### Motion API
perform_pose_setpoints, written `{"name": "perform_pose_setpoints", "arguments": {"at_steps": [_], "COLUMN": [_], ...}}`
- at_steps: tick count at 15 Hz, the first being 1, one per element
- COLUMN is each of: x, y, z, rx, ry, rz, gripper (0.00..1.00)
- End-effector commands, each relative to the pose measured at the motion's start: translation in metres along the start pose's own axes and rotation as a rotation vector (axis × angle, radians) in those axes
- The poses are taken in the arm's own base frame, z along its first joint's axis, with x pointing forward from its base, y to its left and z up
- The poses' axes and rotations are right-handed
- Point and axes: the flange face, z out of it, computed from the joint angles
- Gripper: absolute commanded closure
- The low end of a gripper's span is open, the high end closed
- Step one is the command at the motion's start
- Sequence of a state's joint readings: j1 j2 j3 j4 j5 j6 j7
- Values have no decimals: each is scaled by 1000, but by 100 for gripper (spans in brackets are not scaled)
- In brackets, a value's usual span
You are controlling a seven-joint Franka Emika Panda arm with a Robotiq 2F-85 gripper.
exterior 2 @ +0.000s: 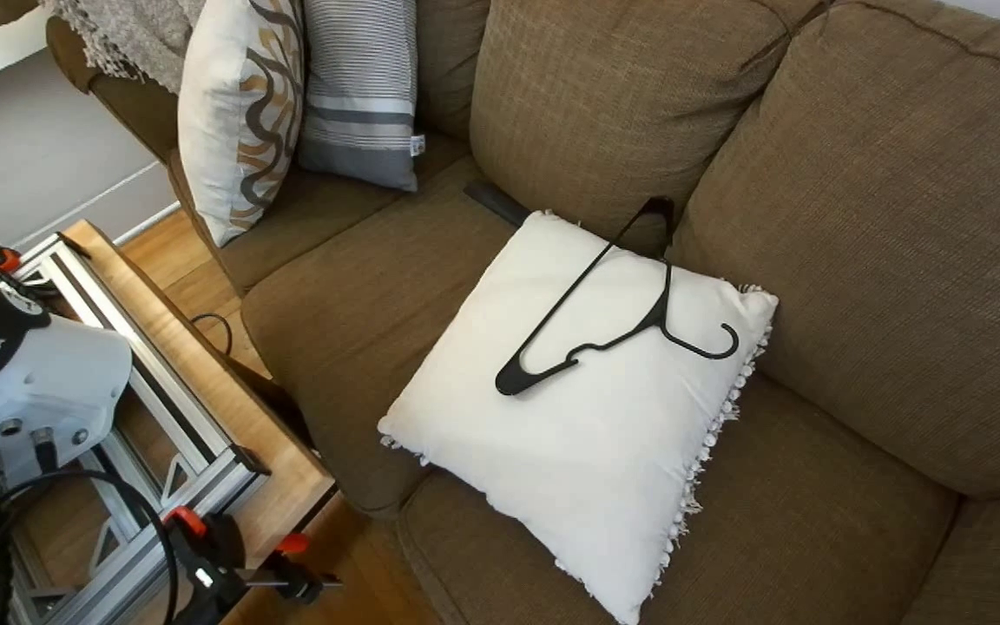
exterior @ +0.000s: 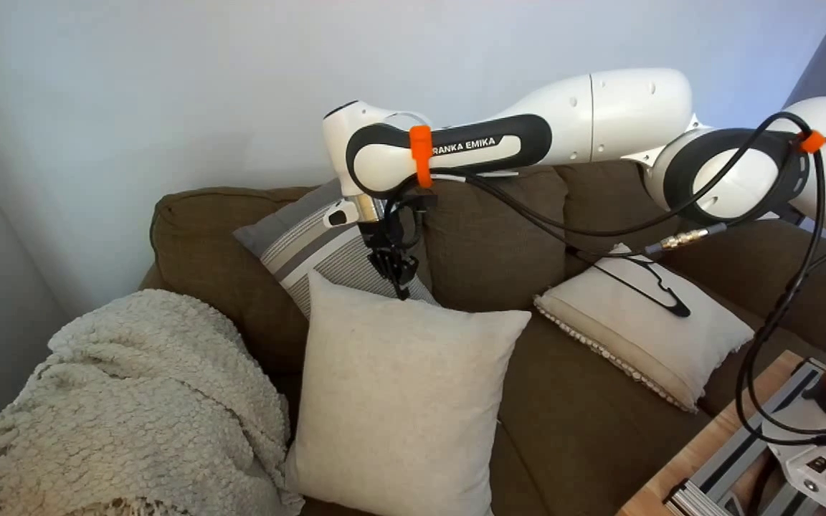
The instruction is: Move the white pillow to the left
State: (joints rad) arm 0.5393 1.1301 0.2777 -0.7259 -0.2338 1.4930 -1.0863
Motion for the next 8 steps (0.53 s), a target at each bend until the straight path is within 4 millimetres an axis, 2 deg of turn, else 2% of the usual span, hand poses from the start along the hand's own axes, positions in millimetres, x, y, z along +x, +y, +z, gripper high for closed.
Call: {"name": "perform_pose_setpoints", "arguments": {"at_steps": [1, 3, 5, 7, 8], "x": [-4, -8, -13, 2, -7], "y": [-1, -10, -27, -44, -26], "z": [-19, -41, -78, -128, -91], "rx": [-15, -26, -62, -191, -111], "ry": [-19, -47, -89, -35, -44], "rz": [-18, 29, 128, 168, 119], "gripper": [66, 50, 35, 19, 13]}}
